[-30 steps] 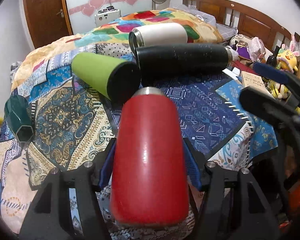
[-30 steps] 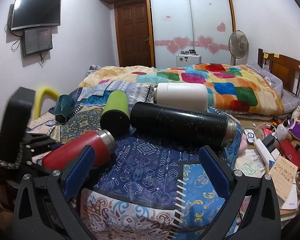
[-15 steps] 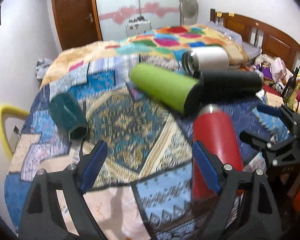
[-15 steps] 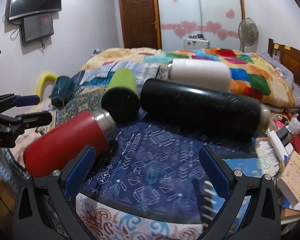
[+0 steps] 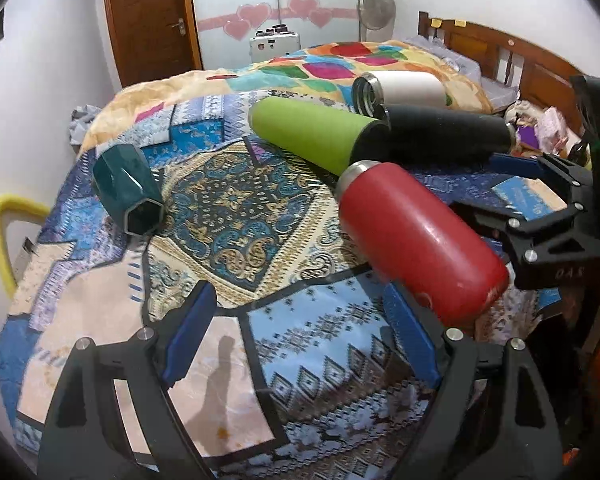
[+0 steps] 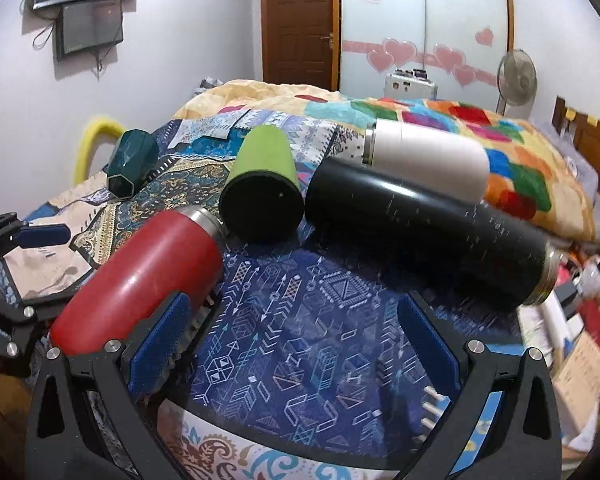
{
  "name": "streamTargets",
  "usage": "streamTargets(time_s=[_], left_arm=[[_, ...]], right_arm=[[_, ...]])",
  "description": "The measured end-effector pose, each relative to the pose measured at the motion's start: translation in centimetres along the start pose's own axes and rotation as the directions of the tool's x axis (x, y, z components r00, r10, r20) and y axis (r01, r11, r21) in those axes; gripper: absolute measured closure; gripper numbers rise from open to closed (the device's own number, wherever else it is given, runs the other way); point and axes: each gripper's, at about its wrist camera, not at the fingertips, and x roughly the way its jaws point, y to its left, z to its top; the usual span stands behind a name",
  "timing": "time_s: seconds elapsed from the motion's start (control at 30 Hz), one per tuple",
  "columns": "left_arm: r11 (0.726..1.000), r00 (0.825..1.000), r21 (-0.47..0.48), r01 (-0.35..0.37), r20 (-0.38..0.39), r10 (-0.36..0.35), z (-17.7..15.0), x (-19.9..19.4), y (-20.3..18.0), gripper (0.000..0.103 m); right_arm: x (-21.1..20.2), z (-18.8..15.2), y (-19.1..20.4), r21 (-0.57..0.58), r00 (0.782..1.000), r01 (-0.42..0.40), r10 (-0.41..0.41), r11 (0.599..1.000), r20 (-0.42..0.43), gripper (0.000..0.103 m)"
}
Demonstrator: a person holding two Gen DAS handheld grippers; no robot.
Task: Flip cup upright
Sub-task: 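Rotate the red thermos with the right tool until its open mouth points up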
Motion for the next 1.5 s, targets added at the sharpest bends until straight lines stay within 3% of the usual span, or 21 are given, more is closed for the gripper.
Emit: streamTargets(time_s=[0.23,0.43,0.53,0.7,0.9,1.07,1.23,1.5], left_arm=[[1.000,0.997,-0.029,-0.010,0.073,0.012,-0.5,-1.4,0.4,0.017],[0.998,0.989,-0.036,-0.044,0.141,0.049,-1.5,-2.8,0.4,0.017],[0.997,0.985,-0.049,-0.059,0.161,0.066,-2.2,-3.5,1.1,0.017],[0.994,0.976,-0.079,-0.081,0.194,0.095,-3.3,-4.8,3.0,0.017],[0.988,0.973,-0.134,-0.075,0.206,0.102,-3.6,-5.4,4.9,0.017],[0.987,0.970,-0.147,-0.066,0.222,0.098,-3.5,-5.6,5.1,0.017],[0.988,0.969,-0.144,-0.054,0.231,0.087,-2.9,-5.7,4.3,0.017],[0.985,0.961,-0.164,-0.048,0.263,0.091,-1.1,-7.0,3.5,0.010]], right_arm=[[-1.0,2.6,1.6,-0.032,0.997,-0.076,0.074,0.997,-0.036,0.000],[1.1,4.0,5.2,-0.088,0.989,-0.101,0.090,0.991,-0.121,0.001],[2.7,4.1,6.5,-0.101,0.977,-0.118,0.097,0.988,-0.190,0.002],[4.7,3.8,7.7,-0.077,0.938,-0.174,0.141,0.982,-0.317,0.016],[6.1,3.6,8.6,-0.063,0.912,-0.205,0.167,0.977,-0.375,0.027],[5.3,3.6,8.7,-0.079,0.911,-0.225,0.181,0.971,-0.372,0.043],[4.0,3.5,8.1,-0.066,0.918,-0.245,0.209,0.967,-0.338,0.043],[0.3,4.7,6.7,-0.057,0.957,-0.234,0.220,0.971,-0.188,0.044]])
